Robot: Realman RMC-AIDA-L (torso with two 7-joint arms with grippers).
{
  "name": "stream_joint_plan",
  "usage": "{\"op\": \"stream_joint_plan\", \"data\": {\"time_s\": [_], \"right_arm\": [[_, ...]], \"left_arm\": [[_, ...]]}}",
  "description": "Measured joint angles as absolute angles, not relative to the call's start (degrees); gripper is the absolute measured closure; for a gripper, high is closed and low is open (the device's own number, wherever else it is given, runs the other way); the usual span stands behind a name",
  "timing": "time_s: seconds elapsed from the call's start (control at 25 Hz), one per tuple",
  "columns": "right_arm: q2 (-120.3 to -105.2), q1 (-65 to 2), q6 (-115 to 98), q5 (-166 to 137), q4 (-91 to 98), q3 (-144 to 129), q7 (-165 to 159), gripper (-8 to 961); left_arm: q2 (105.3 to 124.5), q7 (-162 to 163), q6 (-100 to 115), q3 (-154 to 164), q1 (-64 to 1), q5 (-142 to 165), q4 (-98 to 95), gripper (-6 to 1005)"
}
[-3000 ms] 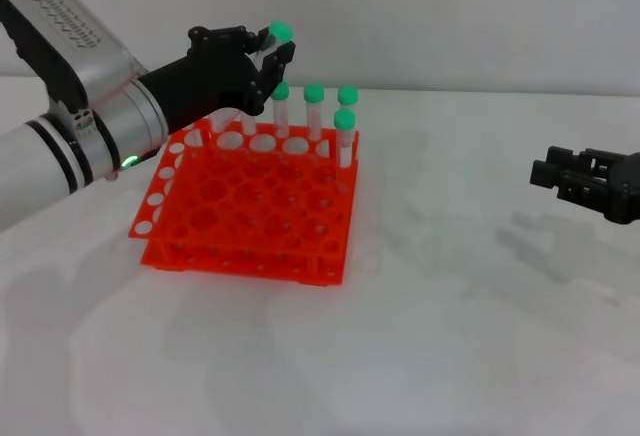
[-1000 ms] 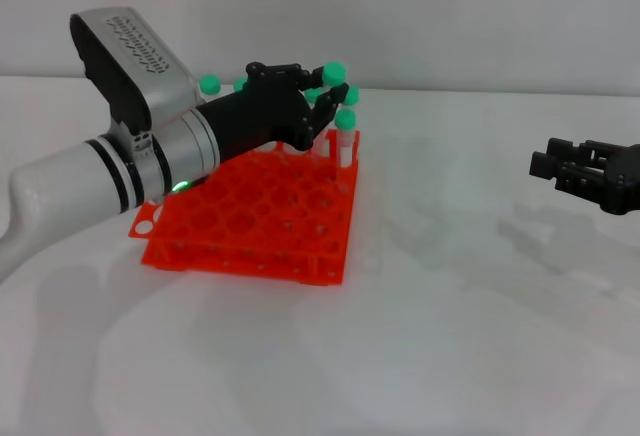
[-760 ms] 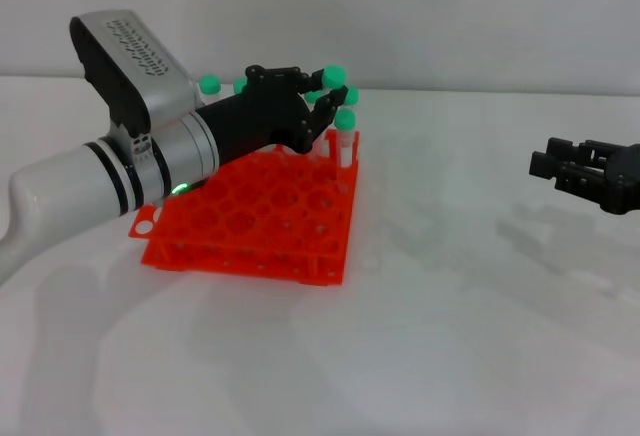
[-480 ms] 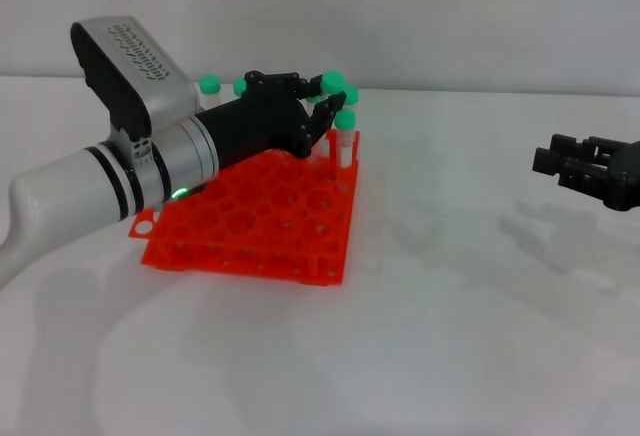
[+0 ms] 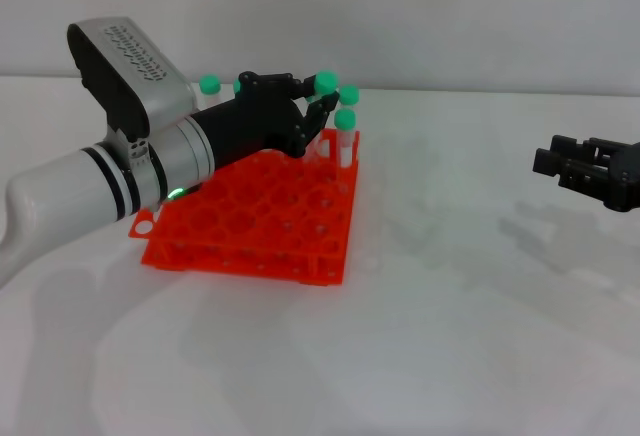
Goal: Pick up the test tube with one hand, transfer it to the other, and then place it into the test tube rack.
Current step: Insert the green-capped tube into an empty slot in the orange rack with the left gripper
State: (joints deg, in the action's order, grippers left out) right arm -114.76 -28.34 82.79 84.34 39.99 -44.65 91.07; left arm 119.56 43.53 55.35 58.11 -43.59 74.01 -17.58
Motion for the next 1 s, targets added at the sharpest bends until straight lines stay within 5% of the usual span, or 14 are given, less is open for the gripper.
{"op": "stream_joint_plan", "data": {"time_s": [1.0], "right_arm": [[-114.87, -28.3, 82.2, 84.6, 40.0, -44.6, 90.7, 539]], "left_arm": [[119.41, 44.4, 48.0, 58.5, -43.4, 74.2, -16.1, 753]]}}
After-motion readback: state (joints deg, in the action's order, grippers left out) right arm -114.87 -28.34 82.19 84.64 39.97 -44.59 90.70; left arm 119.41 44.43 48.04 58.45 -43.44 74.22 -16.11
